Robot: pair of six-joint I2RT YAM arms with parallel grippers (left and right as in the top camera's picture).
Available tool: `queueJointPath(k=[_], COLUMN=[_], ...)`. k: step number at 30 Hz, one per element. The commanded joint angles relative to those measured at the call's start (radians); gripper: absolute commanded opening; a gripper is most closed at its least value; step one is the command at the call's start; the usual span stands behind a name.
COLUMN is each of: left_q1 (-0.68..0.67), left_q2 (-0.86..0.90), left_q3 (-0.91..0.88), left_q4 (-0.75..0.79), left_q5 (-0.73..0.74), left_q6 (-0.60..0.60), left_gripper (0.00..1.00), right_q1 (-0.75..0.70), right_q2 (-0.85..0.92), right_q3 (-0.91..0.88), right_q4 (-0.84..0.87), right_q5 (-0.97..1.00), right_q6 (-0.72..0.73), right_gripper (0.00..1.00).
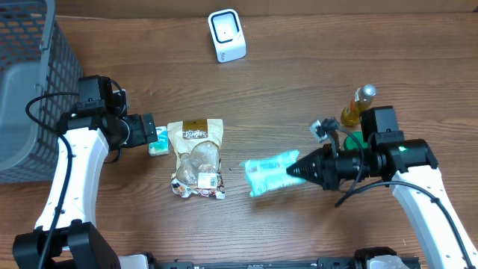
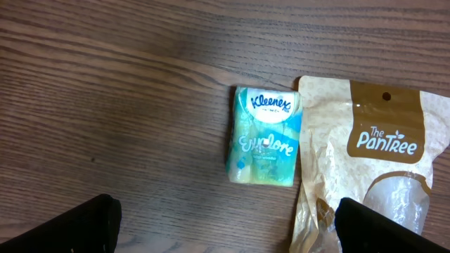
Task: Scan the item barcode
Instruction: 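Carry the packet right with the right gripper, left arm retracting, then raise the packet to the white scanner with the right gripper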
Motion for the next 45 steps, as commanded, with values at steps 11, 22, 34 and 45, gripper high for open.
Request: queueJointPath(k=[11, 22, 34, 45], left_q1=[0.004, 0.004, 0.004, 0.004], left_q2=[-0.001, -0.001, -0.001, -0.001], left_q3=[0.021, 0.021, 0.021, 0.021], left_q4=[0.002, 0.002, 0.002, 0.002], left_q5=[-0.014, -0.014, -0.014, -0.014], left_q6=[-0.01, -0.01, -0.01, -0.01], left_gripper=[1.0, 0.99, 1.0, 0.99], right_q1=[0.1, 0.308, 0.35, 0.364], right_q2=[0.106, 0.518, 0.689, 0.915], right_q3=[0.39, 1.226, 1.217, 1.216], right_q4=[0.042, -0.369, -0.003, 0.196], right_q5=[0.558, 0.999, 1.077, 1.162], right_q6=[0.455, 0.371, -0.043, -0.234], right_gripper=[0.03, 0.04, 0.04, 0.04])
